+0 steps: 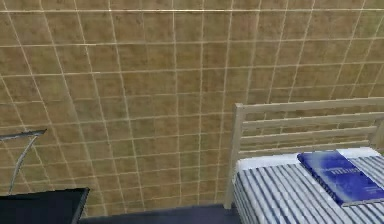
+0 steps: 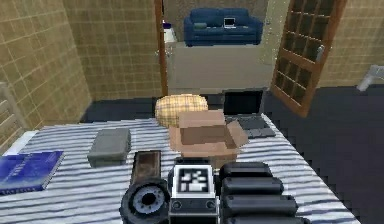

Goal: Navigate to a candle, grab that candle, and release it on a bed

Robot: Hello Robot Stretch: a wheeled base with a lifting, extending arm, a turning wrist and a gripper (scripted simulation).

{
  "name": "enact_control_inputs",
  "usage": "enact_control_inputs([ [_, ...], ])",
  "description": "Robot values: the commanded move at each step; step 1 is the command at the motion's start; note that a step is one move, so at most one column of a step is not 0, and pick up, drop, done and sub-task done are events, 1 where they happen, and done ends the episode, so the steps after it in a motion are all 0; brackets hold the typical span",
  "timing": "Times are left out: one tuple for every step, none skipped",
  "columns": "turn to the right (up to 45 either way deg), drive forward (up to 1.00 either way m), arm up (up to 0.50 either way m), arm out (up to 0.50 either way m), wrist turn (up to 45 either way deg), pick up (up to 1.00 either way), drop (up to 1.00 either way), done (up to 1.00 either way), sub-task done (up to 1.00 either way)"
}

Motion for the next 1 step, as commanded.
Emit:
enact_control_inputs([
  [45.0,0.00,0.00,0.00,0.0,0.00,0.00,0.00,0.00],
])
